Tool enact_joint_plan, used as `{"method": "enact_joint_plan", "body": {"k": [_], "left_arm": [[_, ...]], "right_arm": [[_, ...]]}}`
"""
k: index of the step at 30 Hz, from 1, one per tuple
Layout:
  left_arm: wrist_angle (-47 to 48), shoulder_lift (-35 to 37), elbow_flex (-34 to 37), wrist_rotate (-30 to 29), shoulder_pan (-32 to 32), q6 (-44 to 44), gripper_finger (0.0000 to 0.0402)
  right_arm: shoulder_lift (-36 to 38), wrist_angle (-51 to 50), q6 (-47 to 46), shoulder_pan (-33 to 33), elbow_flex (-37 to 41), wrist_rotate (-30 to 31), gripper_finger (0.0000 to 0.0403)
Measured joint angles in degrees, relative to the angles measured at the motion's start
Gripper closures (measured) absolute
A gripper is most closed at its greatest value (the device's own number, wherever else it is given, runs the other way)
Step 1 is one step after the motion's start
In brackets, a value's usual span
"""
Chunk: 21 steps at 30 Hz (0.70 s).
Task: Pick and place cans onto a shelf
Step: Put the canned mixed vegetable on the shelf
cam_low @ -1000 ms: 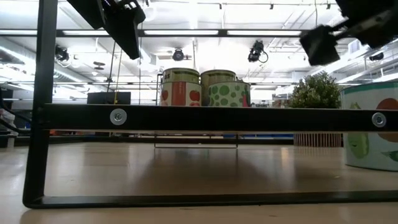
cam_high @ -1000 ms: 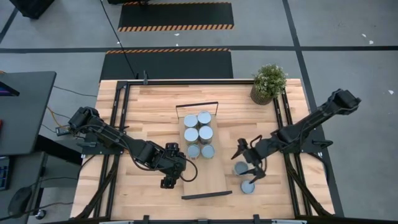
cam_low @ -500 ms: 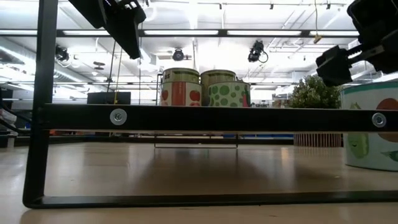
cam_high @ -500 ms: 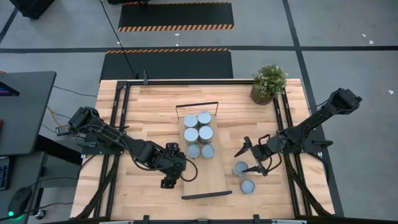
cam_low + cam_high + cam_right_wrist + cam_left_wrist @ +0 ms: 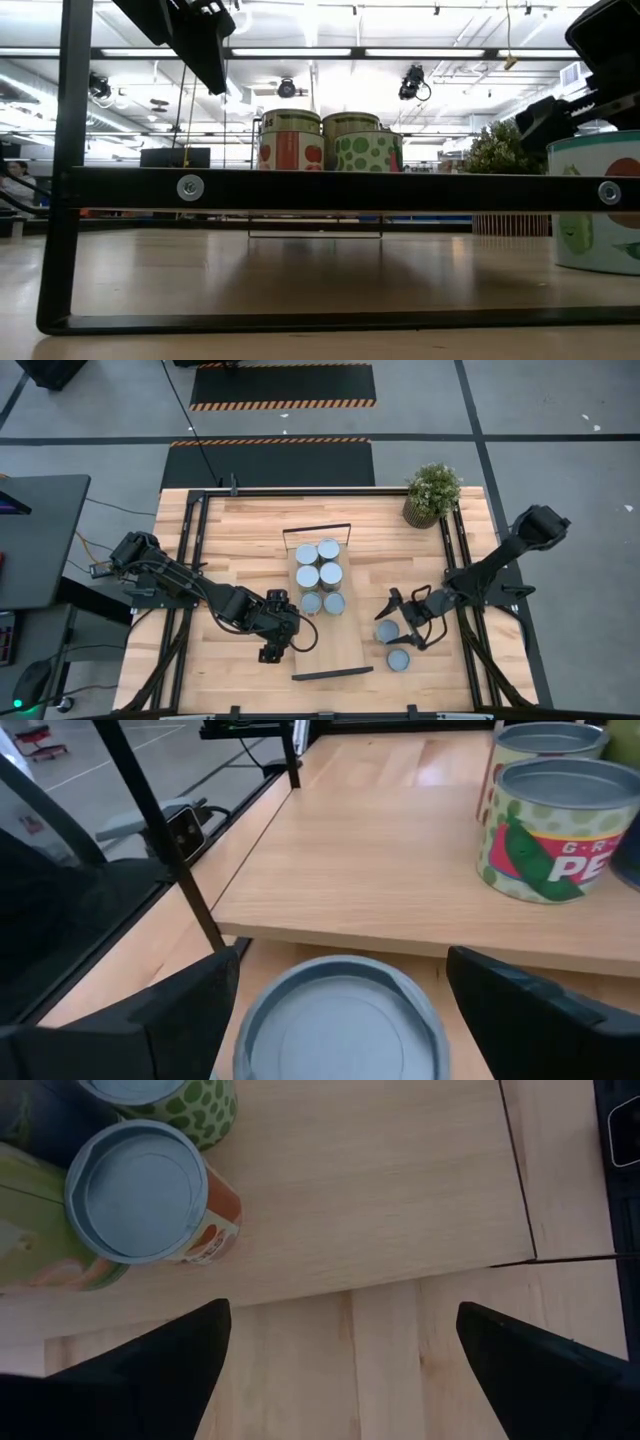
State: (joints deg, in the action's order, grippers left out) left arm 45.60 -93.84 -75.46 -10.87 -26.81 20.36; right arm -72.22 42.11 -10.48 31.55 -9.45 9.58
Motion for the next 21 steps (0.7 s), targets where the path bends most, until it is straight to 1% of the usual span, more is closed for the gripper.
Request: {"method": "enact_joint_plan", "body": {"k": [13, 17, 21], "left_arm": [[0.04, 0.00, 0.00, -0.02, 0.00, -0.01, 0.0008], [0.04, 0.00, 0.00, -0.02, 0.00, 0.00, 0.0008], [0.04, 0.00, 0.00, -0.02, 0.00, -0.02, 0.0008]], "right_arm": [[-8.70, 6.15, 0.13, 0.02, -0.04, -0.07, 0.0042], [-10.83, 6.29, 0.13, 0.02, -0.04, -0.04, 0.0060], [-12.23, 7.32, 0.43, 0.00, -0.04, -0.04, 0.0092]]}}
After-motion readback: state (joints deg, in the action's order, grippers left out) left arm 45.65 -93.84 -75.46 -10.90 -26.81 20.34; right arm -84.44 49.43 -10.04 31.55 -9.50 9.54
